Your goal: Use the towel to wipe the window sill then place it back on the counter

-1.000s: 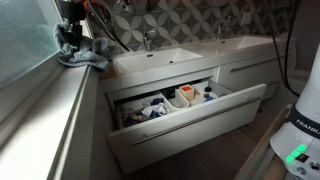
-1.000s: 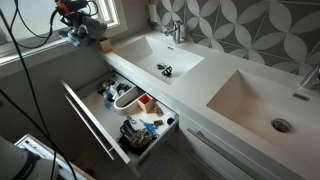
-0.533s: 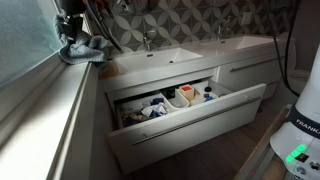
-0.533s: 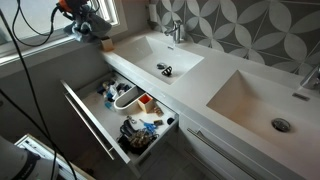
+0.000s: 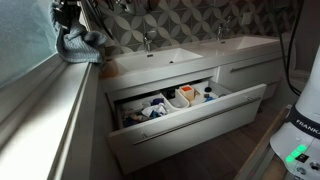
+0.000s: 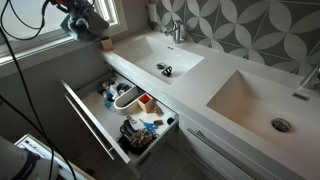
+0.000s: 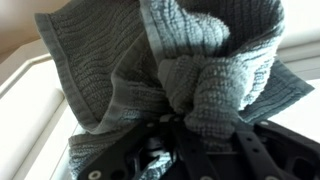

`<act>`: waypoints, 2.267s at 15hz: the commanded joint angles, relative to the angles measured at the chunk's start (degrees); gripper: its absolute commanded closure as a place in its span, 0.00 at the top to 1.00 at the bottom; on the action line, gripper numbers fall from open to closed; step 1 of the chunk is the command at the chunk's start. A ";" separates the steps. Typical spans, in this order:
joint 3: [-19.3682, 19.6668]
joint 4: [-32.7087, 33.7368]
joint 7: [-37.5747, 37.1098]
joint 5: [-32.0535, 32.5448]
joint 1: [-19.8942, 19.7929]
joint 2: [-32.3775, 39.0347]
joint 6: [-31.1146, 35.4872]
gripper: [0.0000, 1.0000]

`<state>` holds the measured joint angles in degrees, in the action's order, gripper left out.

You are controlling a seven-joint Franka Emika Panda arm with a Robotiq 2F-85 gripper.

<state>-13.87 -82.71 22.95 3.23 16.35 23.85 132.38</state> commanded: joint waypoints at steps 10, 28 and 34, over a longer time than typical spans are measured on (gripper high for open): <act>4.77 -20.39 -28.82 8.72 -2.14 -27.63 3.96 0.07; 5.78 -22.33 -47.16 22.29 -17.19 -36.50 0.90 0.07; 11.83 -18.19 -53.49 22.76 -25.90 -31.97 2.32 0.07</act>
<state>-3.91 -104.93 -25.26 24.01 -6.96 -11.86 134.11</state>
